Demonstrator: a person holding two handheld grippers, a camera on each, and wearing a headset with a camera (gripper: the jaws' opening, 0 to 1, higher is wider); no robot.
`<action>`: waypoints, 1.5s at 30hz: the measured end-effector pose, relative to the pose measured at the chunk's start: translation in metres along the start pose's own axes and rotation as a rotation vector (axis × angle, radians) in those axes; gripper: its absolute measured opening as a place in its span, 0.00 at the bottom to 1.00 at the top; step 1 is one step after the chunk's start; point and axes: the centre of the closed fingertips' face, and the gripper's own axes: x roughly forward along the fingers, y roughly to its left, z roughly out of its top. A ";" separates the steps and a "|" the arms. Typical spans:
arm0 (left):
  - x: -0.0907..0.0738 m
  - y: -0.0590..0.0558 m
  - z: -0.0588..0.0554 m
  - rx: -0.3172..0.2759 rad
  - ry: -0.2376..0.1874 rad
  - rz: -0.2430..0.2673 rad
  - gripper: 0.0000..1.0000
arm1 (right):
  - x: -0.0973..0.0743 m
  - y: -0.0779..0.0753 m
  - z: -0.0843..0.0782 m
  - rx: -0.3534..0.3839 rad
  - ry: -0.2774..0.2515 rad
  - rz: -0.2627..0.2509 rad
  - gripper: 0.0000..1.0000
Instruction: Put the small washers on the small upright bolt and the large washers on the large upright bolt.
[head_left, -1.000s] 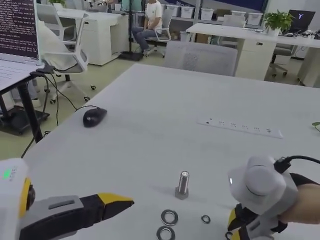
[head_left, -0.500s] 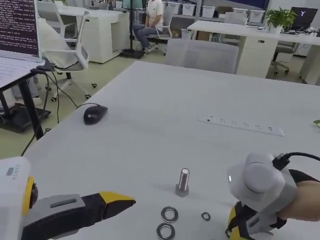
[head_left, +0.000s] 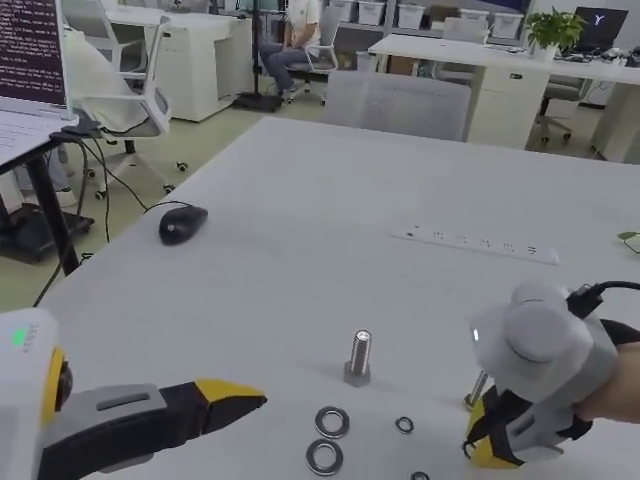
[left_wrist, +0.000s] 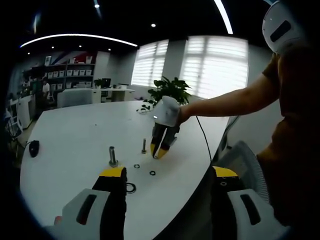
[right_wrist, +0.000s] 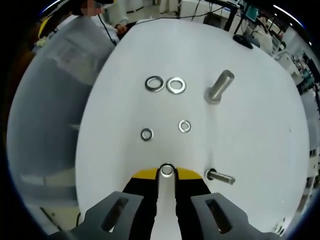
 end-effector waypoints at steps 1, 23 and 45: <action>0.001 0.000 0.000 0.001 0.001 -0.002 0.67 | -0.004 -0.001 -0.002 0.007 -0.001 -0.005 0.12; 0.010 0.000 0.002 0.001 0.007 -0.031 0.67 | -0.053 -0.060 0.000 0.017 0.023 -0.125 0.12; 0.012 0.004 0.000 -0.008 0.013 -0.031 0.67 | -0.041 -0.063 0.002 -0.009 0.060 -0.092 0.12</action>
